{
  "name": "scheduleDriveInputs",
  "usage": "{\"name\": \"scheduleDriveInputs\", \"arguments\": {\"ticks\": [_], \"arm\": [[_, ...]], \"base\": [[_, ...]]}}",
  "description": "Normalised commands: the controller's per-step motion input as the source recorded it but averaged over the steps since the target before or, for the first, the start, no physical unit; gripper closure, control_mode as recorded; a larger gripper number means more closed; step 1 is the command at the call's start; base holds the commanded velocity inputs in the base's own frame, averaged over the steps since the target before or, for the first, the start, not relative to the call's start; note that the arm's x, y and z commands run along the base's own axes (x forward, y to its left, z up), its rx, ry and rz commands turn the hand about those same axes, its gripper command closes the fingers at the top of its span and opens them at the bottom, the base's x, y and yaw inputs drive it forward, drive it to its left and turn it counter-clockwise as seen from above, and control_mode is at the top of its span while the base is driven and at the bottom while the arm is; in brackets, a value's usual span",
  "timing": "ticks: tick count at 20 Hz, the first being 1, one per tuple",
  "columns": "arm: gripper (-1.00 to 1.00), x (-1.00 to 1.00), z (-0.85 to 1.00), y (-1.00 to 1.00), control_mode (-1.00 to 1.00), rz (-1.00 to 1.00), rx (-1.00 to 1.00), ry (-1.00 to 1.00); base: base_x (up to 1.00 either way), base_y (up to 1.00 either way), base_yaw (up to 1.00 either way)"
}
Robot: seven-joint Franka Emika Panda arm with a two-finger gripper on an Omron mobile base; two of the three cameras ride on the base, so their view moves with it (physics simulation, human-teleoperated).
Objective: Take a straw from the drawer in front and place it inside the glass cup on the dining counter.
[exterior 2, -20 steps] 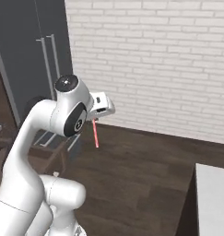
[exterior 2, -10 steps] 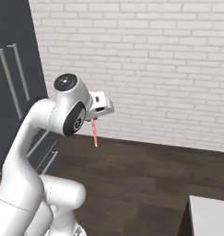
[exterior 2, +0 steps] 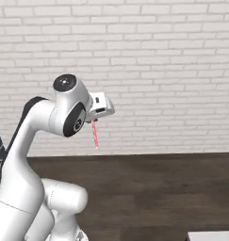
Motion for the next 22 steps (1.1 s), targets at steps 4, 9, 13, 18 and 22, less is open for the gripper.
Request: {"name": "scheduleDriveInputs", "arguments": {"ticks": [4, 9, 13, 18, 22], "arm": [[1.0, 0.0, 0.0, 0.0, 1.0, 0.0, 0.0, 0.0], [1.0, 0.0, 0.0, 0.0, 1.0, 0.0, 0.0, 0.0], [1.0, 0.0, 0.0, 0.0, 1.0, 0.0, 0.0, 0.0], [1.0, 0.0, 0.0, 0.0, 1.0, 0.0, 0.0, 0.0], [1.0, 0.0, 0.0, 0.0, 1.0, 0.0, 0.0, 0.0]], "base": [[0.8, 0.08, -0.55], [0.79, 0.05, -0.55], [0.78, 0.04, -0.56], [0.75, 0.03, -0.57], [0.74, 0.01, -0.56]]}}
